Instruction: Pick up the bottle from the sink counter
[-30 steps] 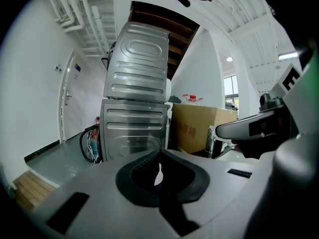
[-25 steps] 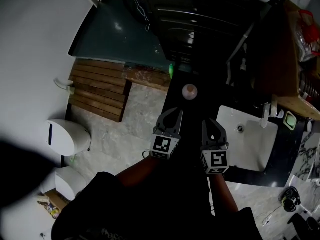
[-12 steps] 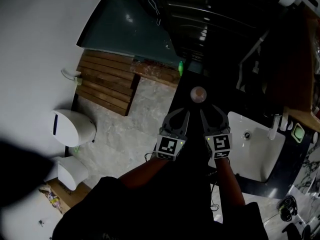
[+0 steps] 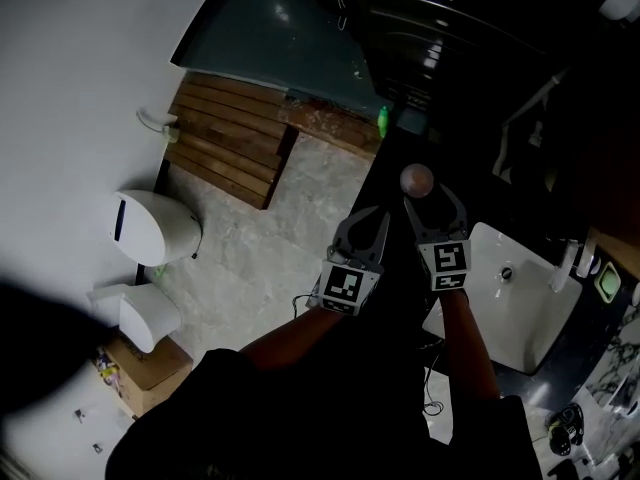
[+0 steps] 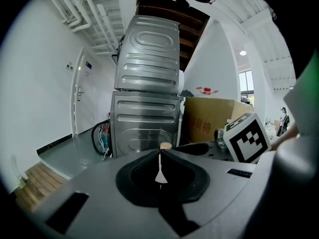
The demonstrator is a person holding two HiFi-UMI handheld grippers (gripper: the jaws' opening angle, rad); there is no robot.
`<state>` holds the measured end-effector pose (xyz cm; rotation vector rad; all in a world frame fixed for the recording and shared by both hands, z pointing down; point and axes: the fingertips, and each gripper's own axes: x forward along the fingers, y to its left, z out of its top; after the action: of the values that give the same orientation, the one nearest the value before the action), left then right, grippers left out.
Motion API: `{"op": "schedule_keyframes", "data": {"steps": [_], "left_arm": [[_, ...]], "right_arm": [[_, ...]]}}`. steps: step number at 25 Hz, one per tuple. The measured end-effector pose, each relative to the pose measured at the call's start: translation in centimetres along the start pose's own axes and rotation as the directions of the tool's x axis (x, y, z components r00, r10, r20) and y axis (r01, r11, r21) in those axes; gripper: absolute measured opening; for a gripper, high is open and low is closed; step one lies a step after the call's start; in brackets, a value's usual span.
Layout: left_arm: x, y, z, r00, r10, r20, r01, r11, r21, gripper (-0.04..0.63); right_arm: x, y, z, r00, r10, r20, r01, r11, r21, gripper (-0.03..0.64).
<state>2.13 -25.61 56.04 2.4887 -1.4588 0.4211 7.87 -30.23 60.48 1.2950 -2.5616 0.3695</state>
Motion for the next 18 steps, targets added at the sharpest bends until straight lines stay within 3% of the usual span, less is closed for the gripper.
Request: {"op": "schedule_keyframes", "data": {"steps": [9,14,18], "left_arm": [[-0.6,1.0,-1.3,0.998,0.052,-0.023,-0.053,0.998,-0.035,0.018],[-1.3,0.1,-2.0,0.998,0.035,-0.049,-0.037,0.999,-0.034,0.018],[-1.6,-0.6,-0.9,0.999,0.011,-0.038,-0.012,0.999,-0.034,0.018]], "right_arm": [[2.4,-0.4,0.1,0.999,0.024,0.022,-0.023,0.999,-0.039,0.241],[2.4,-0.4,0.9,0.998,0.012,0.059,-0.008,0.998,-0.066,0.238],[2.7,-0.4,1.5,0.997,-0.001,0.075,0.008,0.995,-0.102,0.17]]}}
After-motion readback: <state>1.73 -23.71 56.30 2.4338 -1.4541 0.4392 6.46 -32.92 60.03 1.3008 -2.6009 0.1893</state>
